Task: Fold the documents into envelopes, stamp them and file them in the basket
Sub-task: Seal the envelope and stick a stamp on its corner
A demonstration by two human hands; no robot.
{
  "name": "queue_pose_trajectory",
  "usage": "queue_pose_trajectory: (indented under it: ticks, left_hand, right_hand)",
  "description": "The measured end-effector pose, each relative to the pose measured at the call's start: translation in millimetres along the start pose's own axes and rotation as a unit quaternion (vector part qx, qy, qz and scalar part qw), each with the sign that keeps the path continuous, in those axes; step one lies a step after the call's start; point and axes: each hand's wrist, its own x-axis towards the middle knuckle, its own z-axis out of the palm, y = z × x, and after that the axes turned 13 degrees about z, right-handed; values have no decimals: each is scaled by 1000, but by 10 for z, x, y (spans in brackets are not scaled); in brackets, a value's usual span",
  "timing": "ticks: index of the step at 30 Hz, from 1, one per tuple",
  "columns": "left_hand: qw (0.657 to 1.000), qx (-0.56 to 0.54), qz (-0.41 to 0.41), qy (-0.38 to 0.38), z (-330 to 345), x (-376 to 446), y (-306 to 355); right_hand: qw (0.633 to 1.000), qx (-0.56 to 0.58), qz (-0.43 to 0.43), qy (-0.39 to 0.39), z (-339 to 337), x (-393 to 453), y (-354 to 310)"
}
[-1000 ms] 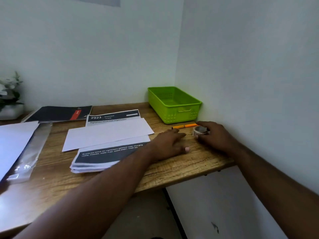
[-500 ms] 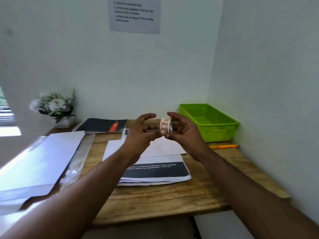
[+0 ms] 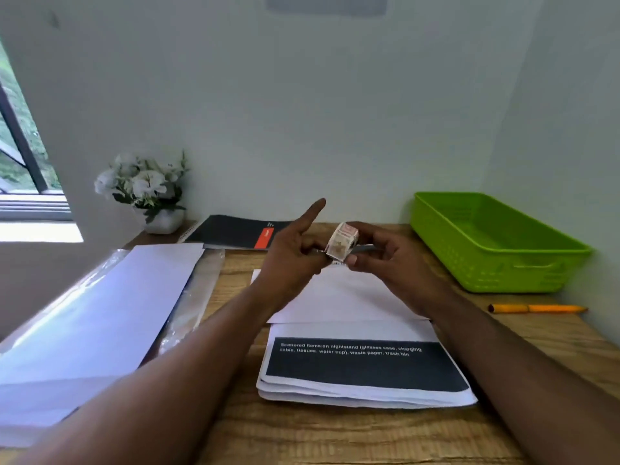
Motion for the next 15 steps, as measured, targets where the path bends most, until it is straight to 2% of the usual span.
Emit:
queue_pose_trajectory:
  ticks: [8,15]
  left_hand:
    - [999,32,-6,-22,17,-13,-129]
    - [994,101,28,-12,58,-58,-38]
  right_hand:
    - [999,-12,-14,28,-34,-31,39]
    - [979,-148,-93,105,20,-71,29]
